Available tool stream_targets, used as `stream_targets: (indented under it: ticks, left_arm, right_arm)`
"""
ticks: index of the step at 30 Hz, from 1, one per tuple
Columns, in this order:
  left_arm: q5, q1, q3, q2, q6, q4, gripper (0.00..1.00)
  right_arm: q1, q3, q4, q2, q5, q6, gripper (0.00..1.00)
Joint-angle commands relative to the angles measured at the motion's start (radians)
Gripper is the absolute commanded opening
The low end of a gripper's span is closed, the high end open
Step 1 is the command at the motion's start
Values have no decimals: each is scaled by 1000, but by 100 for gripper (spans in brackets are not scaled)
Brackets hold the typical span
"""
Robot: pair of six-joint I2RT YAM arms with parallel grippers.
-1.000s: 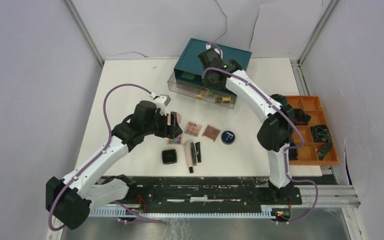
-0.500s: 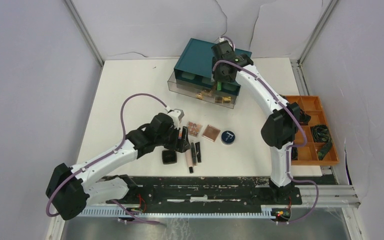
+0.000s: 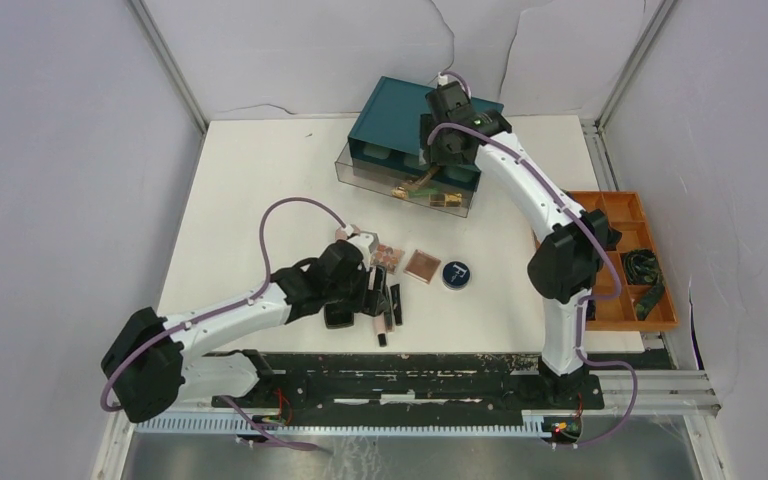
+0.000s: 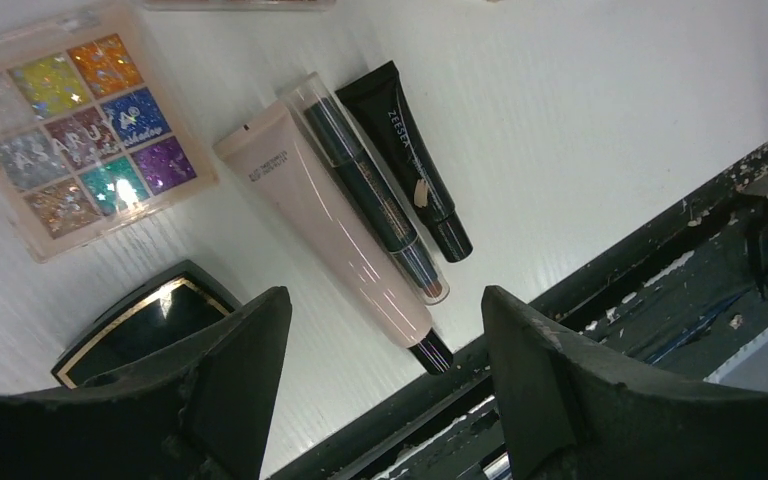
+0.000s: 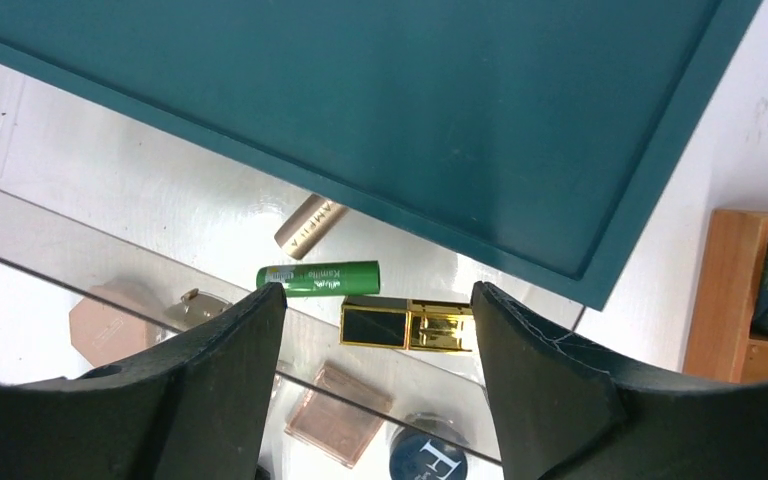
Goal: Organize the makeup
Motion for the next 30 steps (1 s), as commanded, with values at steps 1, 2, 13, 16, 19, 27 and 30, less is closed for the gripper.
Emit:
stream_targets:
  ticks: [1,2,13,16,19,27,30]
  left_arm:
    - [-57,-33,-24,34,-81,81,75]
    - [-66,-35,-31,37,-94,87,72]
    - [-145,-38,-16,125,-180,88,61]
    - [-135,-40,-7,158,-194,100,61]
    - [-140,-42,2,183,-200,102,61]
    - [-147,-43,22,234,-199,108,59]
    - [-150,-44,22,242,-199,106,55]
  right_arm:
    - [0,-22,35,-102,8,-17,75]
    - [1,-34,36,-108,4,-16,75]
    - [1,-171,66,-188,-1,-27,74]
    - [0,-178,66,-193,5,-33,74]
    - [0,-186,64,-196,6,-34,74]
    - [-3,-242,72,-224,1,-36,73]
    - [-6,-255,74,-231,0,-34,73]
